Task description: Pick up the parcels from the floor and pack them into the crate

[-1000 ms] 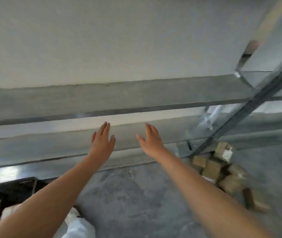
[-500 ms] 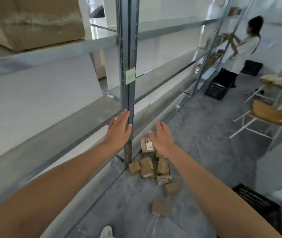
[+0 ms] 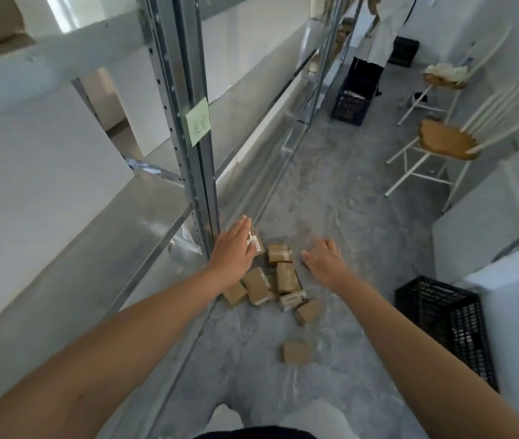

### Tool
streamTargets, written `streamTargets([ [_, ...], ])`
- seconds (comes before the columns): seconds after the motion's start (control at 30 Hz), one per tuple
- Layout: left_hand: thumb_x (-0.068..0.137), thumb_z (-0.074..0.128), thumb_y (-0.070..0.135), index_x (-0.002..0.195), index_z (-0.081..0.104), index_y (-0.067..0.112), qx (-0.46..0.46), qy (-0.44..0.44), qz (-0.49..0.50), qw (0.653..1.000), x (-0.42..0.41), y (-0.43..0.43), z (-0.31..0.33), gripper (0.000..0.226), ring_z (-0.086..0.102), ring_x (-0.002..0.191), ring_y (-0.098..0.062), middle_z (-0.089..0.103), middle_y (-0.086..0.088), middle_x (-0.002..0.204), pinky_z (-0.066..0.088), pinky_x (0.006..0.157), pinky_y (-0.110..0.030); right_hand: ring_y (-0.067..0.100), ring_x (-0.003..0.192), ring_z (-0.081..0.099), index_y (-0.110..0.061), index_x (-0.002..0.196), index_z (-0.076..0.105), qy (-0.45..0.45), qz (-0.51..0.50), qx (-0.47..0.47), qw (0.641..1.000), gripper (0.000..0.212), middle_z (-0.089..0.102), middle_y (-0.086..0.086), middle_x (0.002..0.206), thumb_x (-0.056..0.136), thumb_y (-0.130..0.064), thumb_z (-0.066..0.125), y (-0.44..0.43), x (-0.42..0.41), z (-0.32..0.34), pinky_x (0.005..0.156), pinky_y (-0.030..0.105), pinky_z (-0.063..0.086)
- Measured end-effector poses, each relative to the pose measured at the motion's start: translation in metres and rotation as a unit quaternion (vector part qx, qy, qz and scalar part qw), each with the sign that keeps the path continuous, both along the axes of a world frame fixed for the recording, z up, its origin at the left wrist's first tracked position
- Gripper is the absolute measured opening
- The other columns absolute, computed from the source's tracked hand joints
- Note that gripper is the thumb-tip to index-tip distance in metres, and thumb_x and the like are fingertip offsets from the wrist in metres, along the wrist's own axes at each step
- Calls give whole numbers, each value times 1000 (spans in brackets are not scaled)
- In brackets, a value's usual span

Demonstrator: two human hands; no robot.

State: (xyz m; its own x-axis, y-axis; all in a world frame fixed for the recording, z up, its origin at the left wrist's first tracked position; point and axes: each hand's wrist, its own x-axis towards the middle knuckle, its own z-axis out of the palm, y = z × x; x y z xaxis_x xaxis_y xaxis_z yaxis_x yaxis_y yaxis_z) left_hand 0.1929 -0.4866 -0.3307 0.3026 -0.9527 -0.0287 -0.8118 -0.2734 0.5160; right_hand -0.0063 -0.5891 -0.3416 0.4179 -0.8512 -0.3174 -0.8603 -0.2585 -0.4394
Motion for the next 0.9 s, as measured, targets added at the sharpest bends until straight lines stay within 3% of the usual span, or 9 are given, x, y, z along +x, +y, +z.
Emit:
streamTargets([
  [0.23,100,41,24,151,26,10,51,29,-20,998,-34,-55,-56,55,29,143,-26,21,-6,160,28,115,-40,35,142,24,-9,151,25,8,-72,65,995,63,26,18,152,101,-43,40,-19,-53,-46,116,46,23],
  [0.4,102,40,26,151,26,9,115,71,-17,991,-87,-81,-135,54,26,145,-24,23,-7,159,25,117,-41,32,141,24,-8,149,27,28,-90,112,989,62,27,17,151,100,-42,42,-52,-108,-108,117,45,23],
  [0.5,102,41,24,150,27,7,172,140,33,975,-120,-86,-200,53,29,143,-27,26,-11,158,26,116,-38,30,144,21,-10,152,23,70,-72,152,983,62,22,14,154,101,-39,42,-74,-137,-167,117,42,21],
  [0.63,100,43,19,141,38,3,240,207,105,943,-157,-84,-299,44,47,127,-34,44,-19,143,38,105,-42,29,144,20,-11,153,23,114,-76,193,972,61,22,13,155,101,-36,43,-96,-167,-256,115,40,20],
  [0.77,101,40,21,148,32,11,289,236,178,911,-170,-87,-402,49,38,138,-27,35,-10,153,30,110,-34,31,140,30,-13,152,26,122,-85,228,962,61,26,14,154,100,-34,47,-111,-185,-361,114,40,26],
  [0.9,101,40,24,146,37,12,316,262,216,886,-176,-83,-505,47,41,136,-25,41,-9,150,32,109,-33,31,144,25,-12,154,20,167,-32,284,944,63,22,14,157,101,-35,46,-115,-195,-474,114,42,24],
])
